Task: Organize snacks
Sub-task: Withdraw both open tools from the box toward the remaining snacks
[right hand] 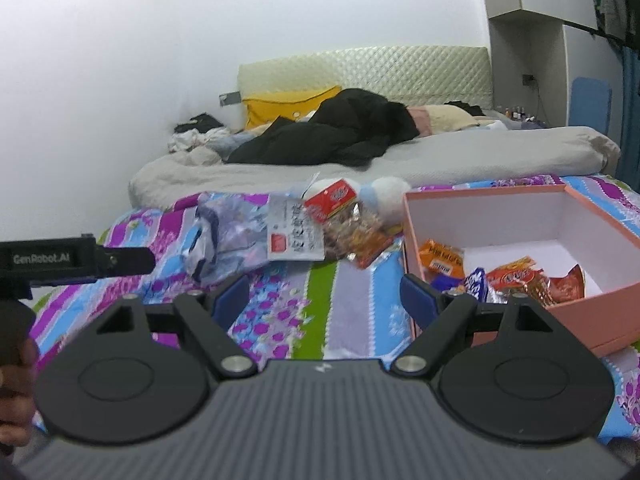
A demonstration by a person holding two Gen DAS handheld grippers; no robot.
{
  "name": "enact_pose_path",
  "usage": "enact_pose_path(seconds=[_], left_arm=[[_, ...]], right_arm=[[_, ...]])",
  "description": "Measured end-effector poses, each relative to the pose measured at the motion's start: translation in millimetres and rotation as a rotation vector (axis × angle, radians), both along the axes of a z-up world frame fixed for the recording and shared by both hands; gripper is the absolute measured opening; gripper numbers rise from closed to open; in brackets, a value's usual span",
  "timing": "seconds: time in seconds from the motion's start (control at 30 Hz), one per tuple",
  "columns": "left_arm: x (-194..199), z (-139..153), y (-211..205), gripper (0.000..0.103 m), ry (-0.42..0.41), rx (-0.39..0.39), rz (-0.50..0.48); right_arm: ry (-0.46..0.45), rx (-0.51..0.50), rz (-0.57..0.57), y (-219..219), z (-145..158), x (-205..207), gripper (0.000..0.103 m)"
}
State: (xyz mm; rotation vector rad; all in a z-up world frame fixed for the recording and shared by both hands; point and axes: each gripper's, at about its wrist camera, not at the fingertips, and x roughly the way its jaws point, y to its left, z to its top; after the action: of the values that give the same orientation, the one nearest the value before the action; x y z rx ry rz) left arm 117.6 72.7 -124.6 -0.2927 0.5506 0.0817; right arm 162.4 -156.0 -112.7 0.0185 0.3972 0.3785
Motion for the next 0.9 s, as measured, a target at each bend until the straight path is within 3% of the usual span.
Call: enact_pose_path(seconds=[0.4, 0.9], left_arm=[[-13, -31, 9, 0.102, 0.055, -0.080, 0.023], [45, -58, 15, 0.102, 0.076, -0.092, 0.013]], right_arm=[[0.024, -0.141, 0.040, 15, -21, -13, 0.084], [-0.025, -0.275, 0.070, 48, -48, 20, 0.081]])
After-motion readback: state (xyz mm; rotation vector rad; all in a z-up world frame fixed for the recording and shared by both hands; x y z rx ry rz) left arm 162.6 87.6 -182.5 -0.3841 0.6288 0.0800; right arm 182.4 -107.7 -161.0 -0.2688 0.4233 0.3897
